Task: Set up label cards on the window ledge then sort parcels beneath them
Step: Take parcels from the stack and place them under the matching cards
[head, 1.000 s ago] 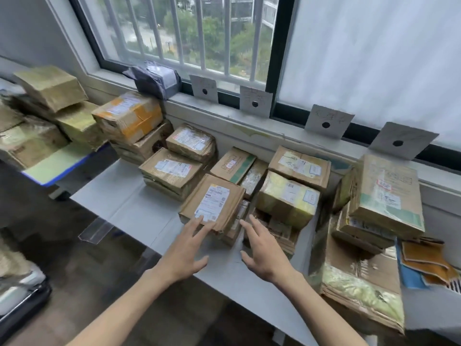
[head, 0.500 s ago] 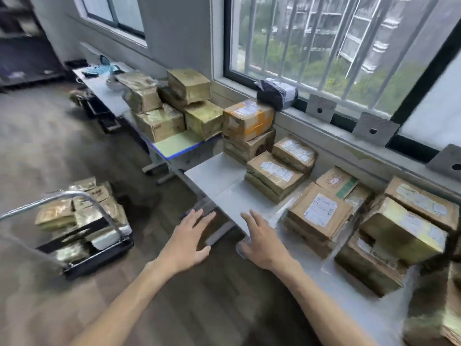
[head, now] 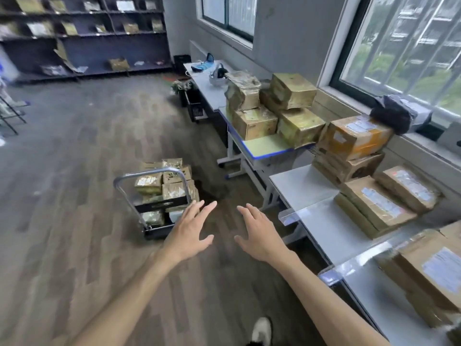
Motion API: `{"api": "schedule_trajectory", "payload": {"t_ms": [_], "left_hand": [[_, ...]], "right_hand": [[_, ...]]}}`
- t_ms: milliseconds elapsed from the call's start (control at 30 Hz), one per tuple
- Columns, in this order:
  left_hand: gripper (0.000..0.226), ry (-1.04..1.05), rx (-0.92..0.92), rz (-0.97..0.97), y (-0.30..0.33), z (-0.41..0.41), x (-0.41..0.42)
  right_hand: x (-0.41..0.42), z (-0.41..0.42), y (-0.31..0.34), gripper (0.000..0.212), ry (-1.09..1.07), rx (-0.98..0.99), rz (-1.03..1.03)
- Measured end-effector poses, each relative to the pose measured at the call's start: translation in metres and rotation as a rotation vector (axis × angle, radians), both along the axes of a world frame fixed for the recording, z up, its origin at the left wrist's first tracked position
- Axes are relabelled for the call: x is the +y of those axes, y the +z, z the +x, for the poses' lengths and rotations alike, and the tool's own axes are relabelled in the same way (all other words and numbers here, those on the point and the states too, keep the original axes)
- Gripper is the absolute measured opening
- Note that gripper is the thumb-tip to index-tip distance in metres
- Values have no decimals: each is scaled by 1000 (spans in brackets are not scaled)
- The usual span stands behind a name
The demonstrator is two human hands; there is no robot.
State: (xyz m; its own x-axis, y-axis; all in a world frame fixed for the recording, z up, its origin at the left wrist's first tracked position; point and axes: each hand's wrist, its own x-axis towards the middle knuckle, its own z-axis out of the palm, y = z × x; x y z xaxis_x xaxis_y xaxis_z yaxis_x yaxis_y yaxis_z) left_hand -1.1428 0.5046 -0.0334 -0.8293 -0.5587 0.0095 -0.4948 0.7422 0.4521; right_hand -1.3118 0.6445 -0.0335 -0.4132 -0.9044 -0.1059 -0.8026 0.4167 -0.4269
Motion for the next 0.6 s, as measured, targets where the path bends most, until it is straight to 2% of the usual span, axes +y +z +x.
{"api": "schedule_trajectory", "payload": {"t_ms": [267, 600], "left_hand": [[81, 9, -53, 1, -5, -37, -50], [81, -133, -107, -6, 3, -192, -117]], "right_hand": [[-59, -39, -15, 79, 20, -34, 4], [-113, -178, -24, 80, -146, -141, 3]]}}
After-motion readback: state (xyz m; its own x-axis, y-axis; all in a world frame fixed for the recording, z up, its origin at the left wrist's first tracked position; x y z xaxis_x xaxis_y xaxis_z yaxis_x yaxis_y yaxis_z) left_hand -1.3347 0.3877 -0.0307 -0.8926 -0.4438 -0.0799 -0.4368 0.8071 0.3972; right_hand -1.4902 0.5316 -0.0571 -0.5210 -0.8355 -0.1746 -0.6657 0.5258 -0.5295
